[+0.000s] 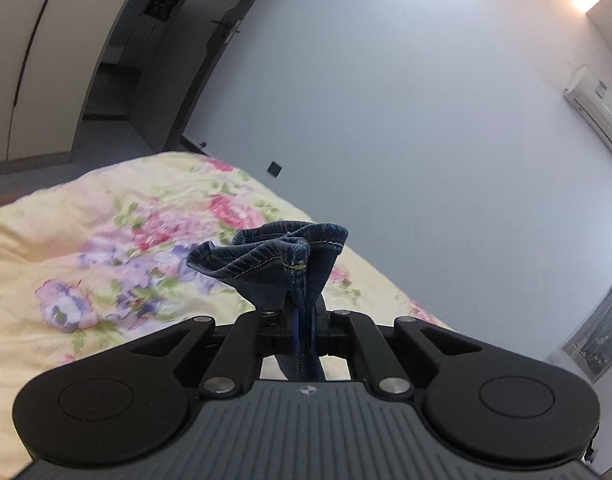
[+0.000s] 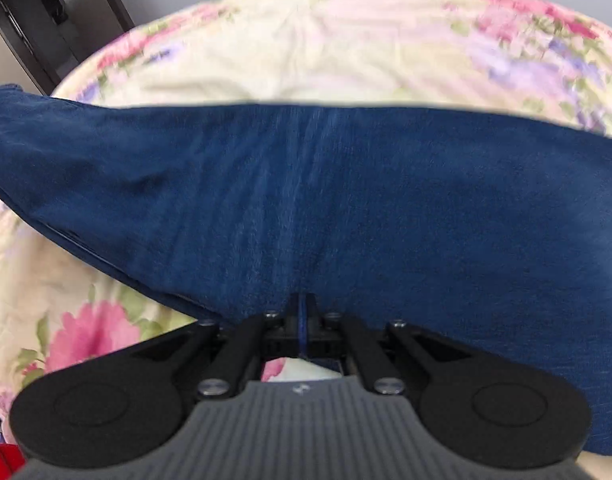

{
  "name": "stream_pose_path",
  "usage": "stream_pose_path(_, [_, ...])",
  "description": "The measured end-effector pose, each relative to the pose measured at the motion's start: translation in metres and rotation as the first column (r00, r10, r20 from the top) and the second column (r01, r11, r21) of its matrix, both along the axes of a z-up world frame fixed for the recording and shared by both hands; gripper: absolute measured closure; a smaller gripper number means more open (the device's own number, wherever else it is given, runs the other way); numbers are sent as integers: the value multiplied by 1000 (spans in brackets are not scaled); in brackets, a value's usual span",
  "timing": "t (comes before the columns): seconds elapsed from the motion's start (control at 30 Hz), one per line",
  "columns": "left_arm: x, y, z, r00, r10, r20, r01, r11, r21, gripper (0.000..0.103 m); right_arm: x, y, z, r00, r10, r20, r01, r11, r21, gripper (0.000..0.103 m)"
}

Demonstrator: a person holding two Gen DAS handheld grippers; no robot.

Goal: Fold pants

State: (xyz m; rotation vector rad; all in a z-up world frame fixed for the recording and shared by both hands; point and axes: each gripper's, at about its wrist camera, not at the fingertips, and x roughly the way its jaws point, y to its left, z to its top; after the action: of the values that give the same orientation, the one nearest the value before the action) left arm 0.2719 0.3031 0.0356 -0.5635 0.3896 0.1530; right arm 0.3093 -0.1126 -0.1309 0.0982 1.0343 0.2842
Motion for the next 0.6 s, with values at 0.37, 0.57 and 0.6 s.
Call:
stream_pose_path(0.37, [13,-234,138,969,-221,114,188,950,250,98,-51,-166,58,984,-125,130,122,992,29,103])
stream_pose_path(0.57, [40,-393,144,927,-370,60,328,880,343,98,-74,-270,71,966,-190,177,190,982,19,103])
stream_pose_path(0.6, [45,-418,138,920,-389,45,349,866,358,98,-77,-287,71,961,-208,183,208,978,21,103])
